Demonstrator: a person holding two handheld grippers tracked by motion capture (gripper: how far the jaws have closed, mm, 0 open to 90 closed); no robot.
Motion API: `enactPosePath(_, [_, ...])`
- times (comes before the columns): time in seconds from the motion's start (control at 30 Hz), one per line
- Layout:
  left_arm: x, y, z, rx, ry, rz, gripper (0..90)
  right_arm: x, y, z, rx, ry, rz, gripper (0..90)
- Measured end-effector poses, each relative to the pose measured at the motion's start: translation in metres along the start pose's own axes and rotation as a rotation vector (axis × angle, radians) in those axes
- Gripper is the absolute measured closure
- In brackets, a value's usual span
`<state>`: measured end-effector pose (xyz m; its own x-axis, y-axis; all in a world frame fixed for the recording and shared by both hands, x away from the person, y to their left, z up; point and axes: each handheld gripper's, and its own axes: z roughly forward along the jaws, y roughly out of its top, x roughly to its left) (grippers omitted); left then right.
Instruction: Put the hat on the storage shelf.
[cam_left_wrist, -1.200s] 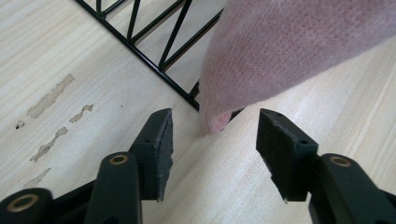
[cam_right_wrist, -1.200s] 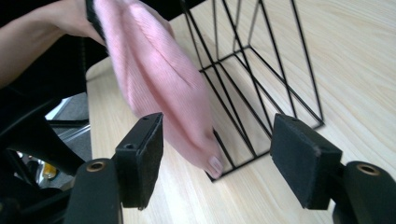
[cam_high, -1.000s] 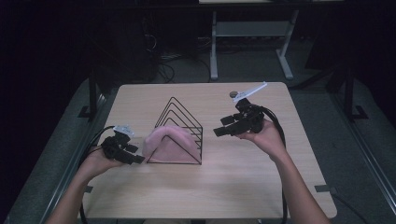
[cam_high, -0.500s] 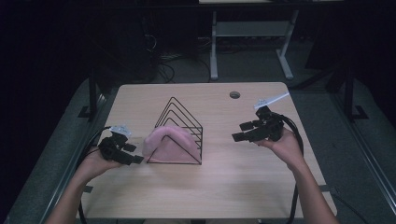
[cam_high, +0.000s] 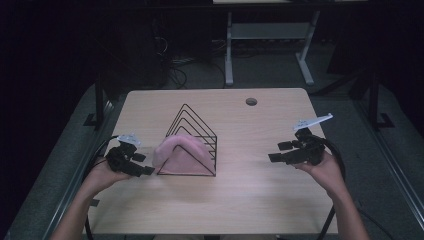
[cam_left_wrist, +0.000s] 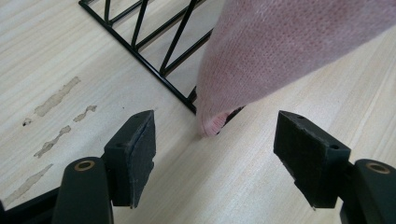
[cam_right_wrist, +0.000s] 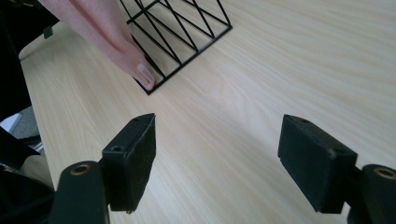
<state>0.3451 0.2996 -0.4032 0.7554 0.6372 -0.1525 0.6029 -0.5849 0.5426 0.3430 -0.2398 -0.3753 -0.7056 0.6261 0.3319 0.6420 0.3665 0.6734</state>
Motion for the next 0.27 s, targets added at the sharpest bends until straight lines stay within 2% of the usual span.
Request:
enactPosePath(0.07, [0.001,-0.002,-0.001,-0.001,0.001,0.004,29.5,-0.003,-0.007,-0.003,0.005,0.004,0.015,26.7])
enactPosePath(0.23, [-0.001,-0.007,-0.004,-0.011,-0.002,0.009,28.8,-0.006,-0.027,-0.013,-0.007,-0.029,0.03,25.6])
enactPosePath(0.27, [-0.003,-0.008,-0.004,-0.022,-0.005,-0.001,28.7,-0.005,-0.031,-0.015,-0.009,-0.036,0.035,25.6])
